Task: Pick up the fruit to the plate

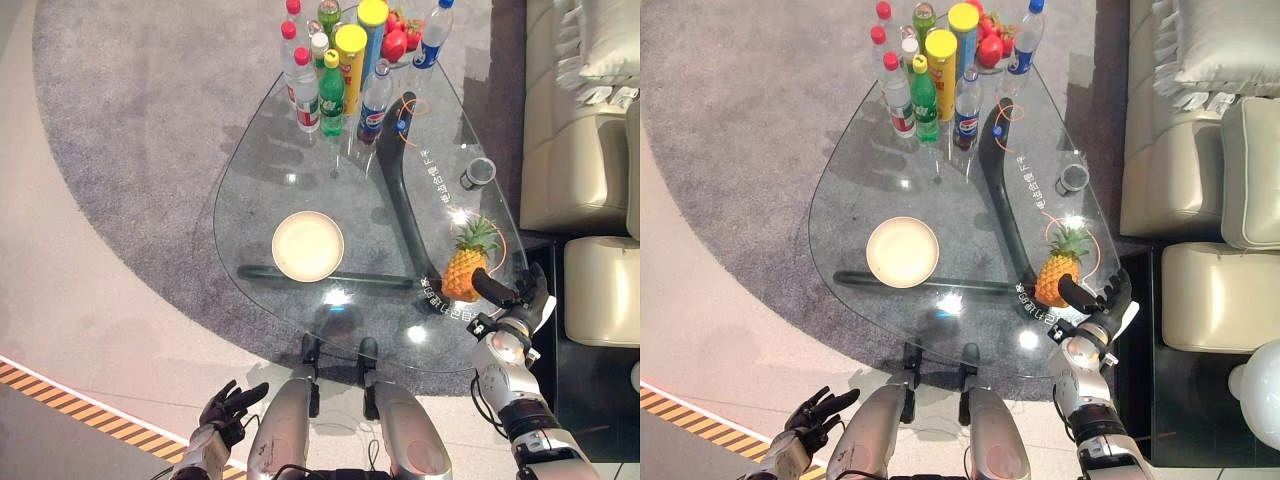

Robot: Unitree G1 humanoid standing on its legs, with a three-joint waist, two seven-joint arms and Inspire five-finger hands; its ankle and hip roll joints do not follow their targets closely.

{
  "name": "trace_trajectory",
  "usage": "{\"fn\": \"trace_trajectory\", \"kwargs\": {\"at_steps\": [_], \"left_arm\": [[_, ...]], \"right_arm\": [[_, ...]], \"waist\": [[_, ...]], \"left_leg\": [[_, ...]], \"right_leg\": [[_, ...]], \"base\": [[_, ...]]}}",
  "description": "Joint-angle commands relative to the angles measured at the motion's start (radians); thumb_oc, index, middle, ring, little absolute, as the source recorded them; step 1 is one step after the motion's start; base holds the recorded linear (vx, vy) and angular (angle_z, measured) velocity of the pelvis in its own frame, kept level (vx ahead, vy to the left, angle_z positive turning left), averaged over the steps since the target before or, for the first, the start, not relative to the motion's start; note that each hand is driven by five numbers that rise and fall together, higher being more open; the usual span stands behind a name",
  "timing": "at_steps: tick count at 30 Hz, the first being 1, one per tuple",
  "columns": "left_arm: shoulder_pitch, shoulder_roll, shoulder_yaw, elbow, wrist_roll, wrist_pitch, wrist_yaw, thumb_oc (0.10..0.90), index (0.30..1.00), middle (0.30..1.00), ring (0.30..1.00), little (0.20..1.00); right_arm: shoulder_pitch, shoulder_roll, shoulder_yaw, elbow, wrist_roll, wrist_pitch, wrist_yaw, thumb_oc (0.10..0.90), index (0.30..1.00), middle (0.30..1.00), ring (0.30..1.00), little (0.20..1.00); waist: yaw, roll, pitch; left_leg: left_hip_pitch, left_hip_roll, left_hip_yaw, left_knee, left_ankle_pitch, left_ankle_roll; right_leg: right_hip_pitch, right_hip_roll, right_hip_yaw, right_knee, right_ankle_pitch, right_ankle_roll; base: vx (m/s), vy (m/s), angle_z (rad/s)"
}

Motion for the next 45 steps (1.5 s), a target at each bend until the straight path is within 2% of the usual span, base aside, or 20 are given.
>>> {"fn": "trace_trajectory", "kwargs": {"at_steps": [1, 6, 11, 14, 15, 23, 29, 38, 41, 45], "left_arm": [[0.033, 0.006, -0.030, -0.014, -0.043, -0.015, 0.020, 0.800, 0.900, 0.900, 0.900, 0.900], [0.026, 0.005, -0.061, -0.054, -0.077, -0.017, 0.026, 0.800, 0.900, 0.900, 0.900, 0.900], [0.022, 0.007, -0.079, -0.079, -0.100, -0.018, 0.036, 0.800, 0.900, 0.900, 0.900, 0.900], [0.019, 0.011, -0.082, -0.093, -0.113, -0.016, 0.040, 0.800, 0.900, 0.900, 0.900, 0.900], [0.021, 0.011, -0.087, -0.103, -0.124, -0.018, 0.039, 0.800, 0.900, 0.900, 0.900, 0.900], [0.024, 0.019, -0.110, -0.165, -0.167, -0.016, 0.041, 0.800, 0.900, 0.900, 0.900, 0.900], [0.022, 0.020, -0.122, -0.178, -0.182, -0.016, 0.045, 0.800, 0.900, 0.900, 0.900, 0.900], [0.016, 0.022, -0.120, -0.180, -0.180, -0.016, 0.050, 0.800, 0.900, 0.900, 0.900, 0.900], [0.008, 0.026, -0.122, -0.177, -0.183, -0.010, 0.053, 0.800, 0.900, 0.900, 0.900, 0.900], [-0.001, 0.025, -0.125, -0.167, -0.181, -0.013, 0.050, 0.800, 0.900, 0.900, 0.900, 0.900]], "right_arm": [[-0.026, -0.099, -0.017, -0.122, -0.075, -0.026, -0.050, 0.800, 0.900, 0.900, 0.900, 0.900], [-0.110, -0.110, 0.018, -0.098, -0.092, 0.013, -0.068, 0.800, 0.900, 0.900, 0.900, 0.900], [-0.171, -0.131, 0.031, -0.057, -0.113, 0.040, -0.087, 0.800, 0.900, 0.900, 0.900, 0.900], [-0.204, -0.147, 0.032, -0.023, -0.117, 0.067, -0.101, 0.800, 0.900, 0.900, 0.900, 0.900], [-0.220, -0.156, 0.033, 0.004, -0.117, 0.099, -0.130, 0.800, 0.900, 0.900, 0.900, 0.900], [-0.259, -0.178, 0.056, 0.051, -0.112, 0.167, -0.196, 0.800, 0.900, 0.900, 0.900, 0.900], [-0.282, -0.177, 0.073, 0.059, -0.092, 0.176, -0.161, 0.800, 0.900, 0.900, 0.900, 0.900], [-0.322, -0.160, 0.094, 0.077, 0.016, 0.147, -0.018, 0.800, 0.900, 0.900, 0.900, 0.900], [-0.348, -0.159, 0.097, 0.116, 0.052, 0.168, -0.009, 0.800, 0.900, 0.900, 0.900, 0.900], [-0.385, -0.166, 0.096, 0.205, 0.123, 0.231, 0.001, 0.800, 0.900, 0.900, 0.900, 0.900]], "waist": [[-0.001, -0.023, -0.011], [0.001, -0.006, -0.001], [0.008, 0.003, -0.001], [0.011, 0.008, -0.001], [0.015, 0.012, -0.001], [0.026, 0.022, -0.001], [0.031, 0.027, -0.001], [0.040, 0.031, -0.001], [0.046, 0.033, -0.001], [0.055, 0.036, -0.001]], "left_leg": [[-0.090, -0.045, -0.056, 0.187, -0.091, -0.003], [-0.186, -0.047, -0.046, 0.233, -0.091, -0.001], [-0.240, -0.047, -0.042, 0.248, -0.088, 0.001], [-0.264, -0.049, -0.042, 0.256, -0.088, 0.002], [-0.280, -0.050, -0.043, 0.257, -0.087, 0.004], [-0.332, -0.059, -0.045, 0.259, -0.075, 0.010], [-0.346, -0.064, -0.048, 0.252, -0.068, 0.010], [-0.357, -0.062, -0.043, 0.256, -0.068, 0.007], [-0.361, -0.062, -0.042, 0.258, -0.067, 0.006], [-0.363, -0.062, -0.043, 0.257, -0.067, 0.007]], "right_leg": [[-0.015, -0.012, -0.002, 0.010, 0.019, -0.011], [-0.123, -0.015, 0.001, 0.061, 0.019, -0.015], [-0.188, -0.014, 0.002, 0.088, 0.020, -0.012], [-0.217, -0.013, 0.005, 0.102, 0.020, -0.010], [-0.236, -0.012, 0.008, 0.109, 0.021, -0.008], [-0.297, -0.011, 0.010, 0.126, 0.028, -0.003], [-0.315, -0.013, 0.009, 0.126, 0.033, -0.001], [-0.329, -0.016, 0.004, 0.135, 0.030, 0.000], [-0.334, -0.018, 0.001, 0.139, 0.031, 0.001], [-0.339, -0.020, -0.004, 0.143, 0.030, 0.001]], "base": [[-0.01, 0.027, 0.04], [0.00, 0.019, 0.02], [0.00, 0.000, 0.00], [0.00, 0.000, 0.00], [0.00, 0.000, 0.00], [0.00, 0.000, 0.00], [0.00, 0.000, 0.00], [0.00, 0.001, 0.01], [0.00, 0.000, 0.00], [0.00, 0.003, 0.02]]}}
